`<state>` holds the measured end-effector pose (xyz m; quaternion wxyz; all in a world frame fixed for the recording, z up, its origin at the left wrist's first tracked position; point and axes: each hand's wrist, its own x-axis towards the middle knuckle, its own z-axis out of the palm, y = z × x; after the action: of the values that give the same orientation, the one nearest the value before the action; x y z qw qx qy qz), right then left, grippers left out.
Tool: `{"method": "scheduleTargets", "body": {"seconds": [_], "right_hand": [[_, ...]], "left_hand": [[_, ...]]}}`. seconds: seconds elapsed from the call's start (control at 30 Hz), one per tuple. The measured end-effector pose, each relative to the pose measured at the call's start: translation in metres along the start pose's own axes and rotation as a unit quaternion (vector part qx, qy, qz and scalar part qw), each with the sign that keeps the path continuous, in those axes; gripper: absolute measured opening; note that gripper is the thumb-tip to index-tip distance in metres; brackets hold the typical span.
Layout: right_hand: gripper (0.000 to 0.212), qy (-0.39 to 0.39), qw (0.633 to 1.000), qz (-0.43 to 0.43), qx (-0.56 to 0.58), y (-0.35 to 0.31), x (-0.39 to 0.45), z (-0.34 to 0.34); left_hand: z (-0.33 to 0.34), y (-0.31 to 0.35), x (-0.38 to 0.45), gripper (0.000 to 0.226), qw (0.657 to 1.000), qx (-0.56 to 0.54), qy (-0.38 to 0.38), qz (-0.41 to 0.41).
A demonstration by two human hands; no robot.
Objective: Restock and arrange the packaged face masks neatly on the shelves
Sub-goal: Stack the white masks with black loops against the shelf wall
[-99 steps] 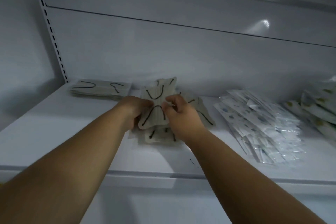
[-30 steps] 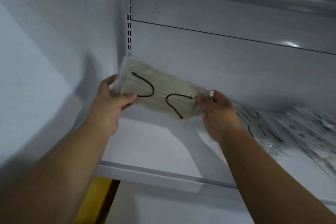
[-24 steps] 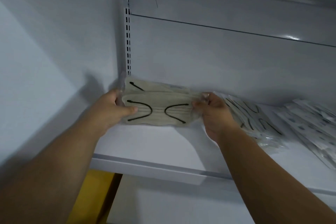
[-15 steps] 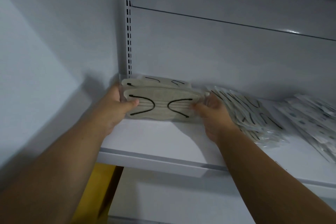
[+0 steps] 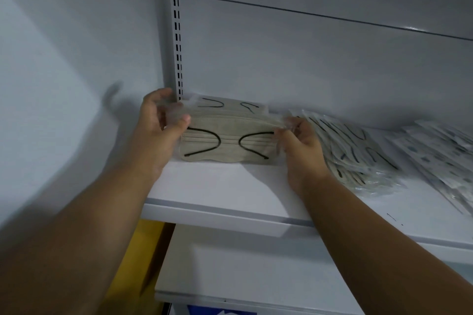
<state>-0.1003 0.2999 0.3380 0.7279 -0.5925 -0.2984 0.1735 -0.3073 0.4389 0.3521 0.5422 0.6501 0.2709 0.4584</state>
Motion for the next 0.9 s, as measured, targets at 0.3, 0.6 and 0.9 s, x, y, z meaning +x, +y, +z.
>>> {"method": "scheduleTargets", "body": {"seconds": [0.3,0.6,0.9], "right_hand": [[0.007,-0.024,0.995,0.059,-0.077,0.004,0.001,-0.006],[0.045,-0.027,0.967,0.094,-0.234,-0.009,0.016,0.002],[0.027,-0.044,0.915,0.136,-0.378,-0.002,0.047,0.004]], "left_hand": [[0.0,-0.008,0.001,0.044,0.999,0.018,-0.035,0.012],[0.003,-0.014,0.027,0.02,0.978,0.189,-0.005,-0.085],[0.026,-0.021,0.066,0.028,0.9,0.413,-0.035,-0.139]]}}
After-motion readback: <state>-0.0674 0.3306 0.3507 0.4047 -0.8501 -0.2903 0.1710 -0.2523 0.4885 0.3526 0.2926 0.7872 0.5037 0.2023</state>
